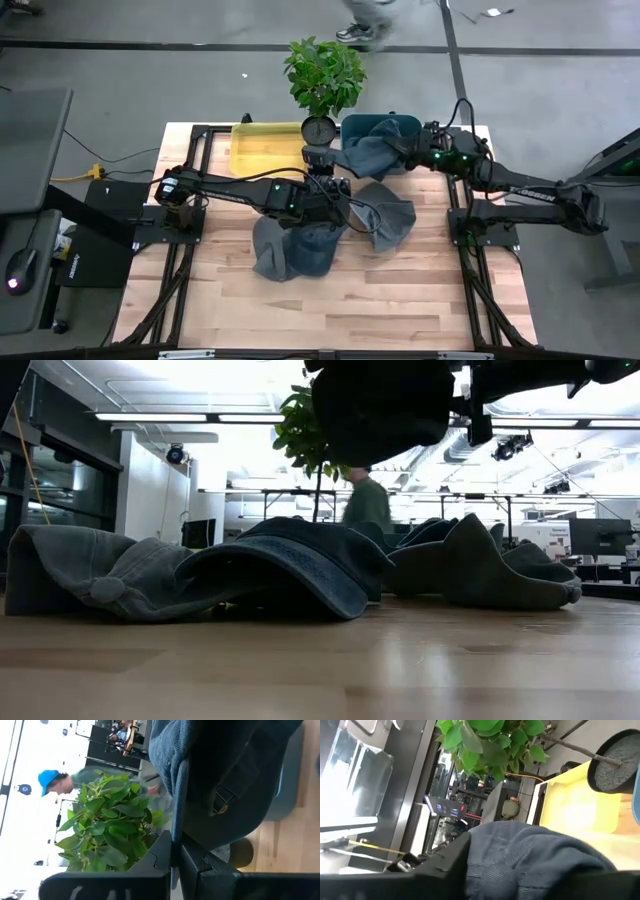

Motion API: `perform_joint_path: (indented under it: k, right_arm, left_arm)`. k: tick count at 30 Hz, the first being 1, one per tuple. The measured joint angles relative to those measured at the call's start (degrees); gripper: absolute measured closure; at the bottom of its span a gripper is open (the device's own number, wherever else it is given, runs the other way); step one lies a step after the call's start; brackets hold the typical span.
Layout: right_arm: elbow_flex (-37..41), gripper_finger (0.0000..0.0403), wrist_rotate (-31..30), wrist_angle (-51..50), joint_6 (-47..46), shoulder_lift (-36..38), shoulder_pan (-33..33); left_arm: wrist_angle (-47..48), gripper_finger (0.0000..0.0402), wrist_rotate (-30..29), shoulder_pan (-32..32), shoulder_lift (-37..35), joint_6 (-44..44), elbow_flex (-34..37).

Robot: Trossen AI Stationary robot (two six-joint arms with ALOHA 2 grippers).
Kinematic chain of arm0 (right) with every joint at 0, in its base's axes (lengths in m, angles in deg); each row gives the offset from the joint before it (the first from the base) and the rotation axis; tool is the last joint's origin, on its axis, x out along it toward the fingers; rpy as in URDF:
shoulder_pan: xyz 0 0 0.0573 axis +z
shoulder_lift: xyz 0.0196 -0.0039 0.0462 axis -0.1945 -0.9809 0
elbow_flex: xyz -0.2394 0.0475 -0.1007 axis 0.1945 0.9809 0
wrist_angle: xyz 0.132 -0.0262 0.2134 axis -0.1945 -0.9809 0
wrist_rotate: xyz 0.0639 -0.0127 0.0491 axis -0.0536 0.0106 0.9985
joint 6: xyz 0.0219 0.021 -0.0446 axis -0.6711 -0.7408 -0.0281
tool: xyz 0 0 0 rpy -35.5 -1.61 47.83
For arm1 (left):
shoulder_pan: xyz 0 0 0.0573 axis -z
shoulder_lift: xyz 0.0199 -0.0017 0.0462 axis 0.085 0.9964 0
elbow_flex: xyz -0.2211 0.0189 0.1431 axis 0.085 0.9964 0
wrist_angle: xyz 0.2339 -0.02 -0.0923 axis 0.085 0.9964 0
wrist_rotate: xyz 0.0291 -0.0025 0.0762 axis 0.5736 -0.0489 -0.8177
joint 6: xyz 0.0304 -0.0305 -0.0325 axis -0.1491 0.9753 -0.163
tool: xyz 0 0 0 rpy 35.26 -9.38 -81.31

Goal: Pick & Place hat
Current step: Put the right blue cap into the blue bin

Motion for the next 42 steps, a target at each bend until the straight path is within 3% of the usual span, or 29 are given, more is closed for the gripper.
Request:
perform_joint_path:
  k: [9, 15, 24, 31, 37, 42]
  right_arm:
    - [0.0, 0.0388, 3.6, 0.1, 6.0, 0.0, -1.0]
    - [0.0, 0.0397, 4.4, 0.1, 9.0, 0.1, -1.0]
    - [0.0, 0.0400, 5.1, 0.1, 10.9, 0.1, -1.0]
    - [0.0, 0.0401, 4.8, 0.3, 12.4, 0.1, -1.1]
    - [0.0, 0.0401, 5.2, 0.3, 13.3, 0.2, -1.2]
    - [-0.4, 0.0402, 7.6, 0.3, 14.5, 0.5, -2.6]
  left_arm:
    - [0.0, 0.0375, 4.4, 0.0, 0.0, 2.9, 0.0]
    - [0.2, 0.0364, 9.4, 0.0, 0.0, 2.9, 0.0]
    - [0.1, 0.0354, 21.3, 0.0, 0.0, 8.7, 0.0]
    - [2.1, 0.0262, 29.3, -0.5, 0.0, 18.2, 0.0]
    - [8.5, 0.0171, 29.5, -1.4, -2.1, 25.5, -0.1]
    - [17.9, 0.0148, 29.2, -2.3, -4.7, 36.2, -0.1]
